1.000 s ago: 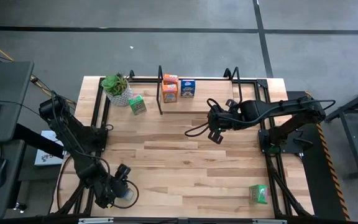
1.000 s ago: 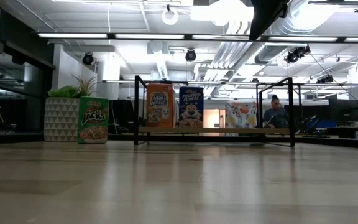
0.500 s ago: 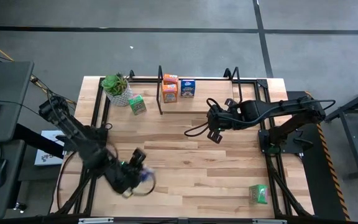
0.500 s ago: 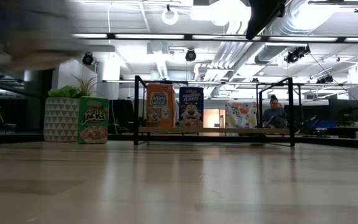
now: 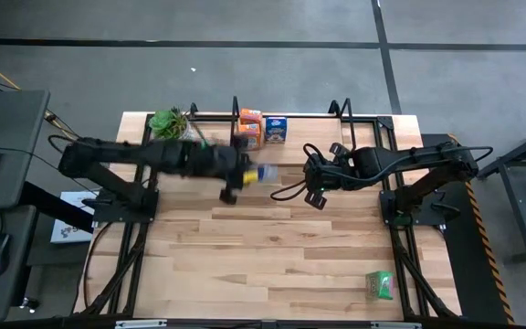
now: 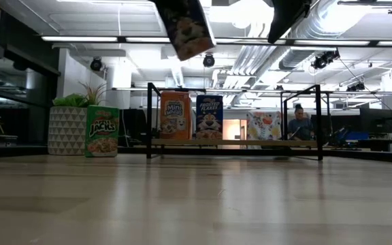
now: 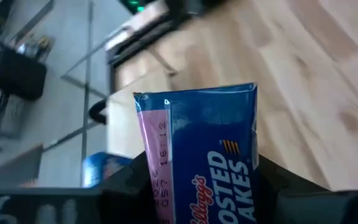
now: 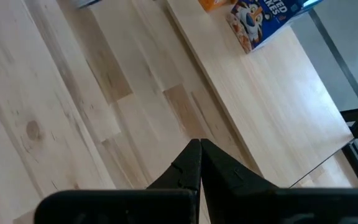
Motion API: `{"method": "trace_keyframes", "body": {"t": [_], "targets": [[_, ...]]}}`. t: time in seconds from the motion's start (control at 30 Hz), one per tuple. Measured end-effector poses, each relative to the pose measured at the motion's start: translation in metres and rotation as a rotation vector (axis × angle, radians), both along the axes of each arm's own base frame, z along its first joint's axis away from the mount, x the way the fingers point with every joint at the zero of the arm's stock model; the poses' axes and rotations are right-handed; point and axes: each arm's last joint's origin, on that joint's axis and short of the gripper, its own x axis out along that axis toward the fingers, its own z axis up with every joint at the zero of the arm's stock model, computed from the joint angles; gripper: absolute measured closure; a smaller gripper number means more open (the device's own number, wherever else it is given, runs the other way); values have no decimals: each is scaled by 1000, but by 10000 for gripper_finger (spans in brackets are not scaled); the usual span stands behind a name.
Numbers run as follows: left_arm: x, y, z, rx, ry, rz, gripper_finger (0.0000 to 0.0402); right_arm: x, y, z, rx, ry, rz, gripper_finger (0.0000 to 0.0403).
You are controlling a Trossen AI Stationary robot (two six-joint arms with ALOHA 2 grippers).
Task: Stack cereal on shelf
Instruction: Put the blue cereal box on the shelf aligned with the other blue cereal box
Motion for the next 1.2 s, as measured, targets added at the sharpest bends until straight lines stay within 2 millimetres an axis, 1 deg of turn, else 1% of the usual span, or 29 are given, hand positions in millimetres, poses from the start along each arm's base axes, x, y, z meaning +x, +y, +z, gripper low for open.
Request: {"method": "trace_keyframes", "body": {"t": [0.1, 0.2, 0.3, 0.4, 0.47, 0.6, 0.7, 0.87, 1.03, 1.1, 1.2], "targets": [[5, 28, 7, -52, -26, 72, 256, 0, 0, 0, -4, 0, -1, 402], [18, 43, 0, -73, 26, 118, 256, 0, 0, 0, -8, -1, -2, 402], [37, 50, -15, -43, 119, 110, 256, 0, 0, 0, -9, -6, -3, 402], [62, 59, -28, -31, 161, 110, 256, 1, 0, 0, -8, -9, -3, 402], [74, 69, -35, -25, 176, 123, 257, 1, 0, 0, -5, -11, -8, 402], [89, 92, -51, -16, 231, 155, 257, 1, 0, 0, -7, -10, -6, 402], [90, 111, -61, -53, 254, 179, 257, 1, 0, 0, -8, -8, -3, 402], [85, 136, -66, -187, 234, 194, 257, 1, 0, 0, -8, -8, -3, 402], [81, 148, -66, -250, 215, 184, 257, 1, 0, 0, -8, -8, -2, 402], [82, 153, -70, -281, 215, 177, 257, 1, 0, 0, -8, -8, -2, 402], [86, 161, -83, -333, 232, 158, 257, 1, 0, 0, -8, -8, -2, 402]]}}
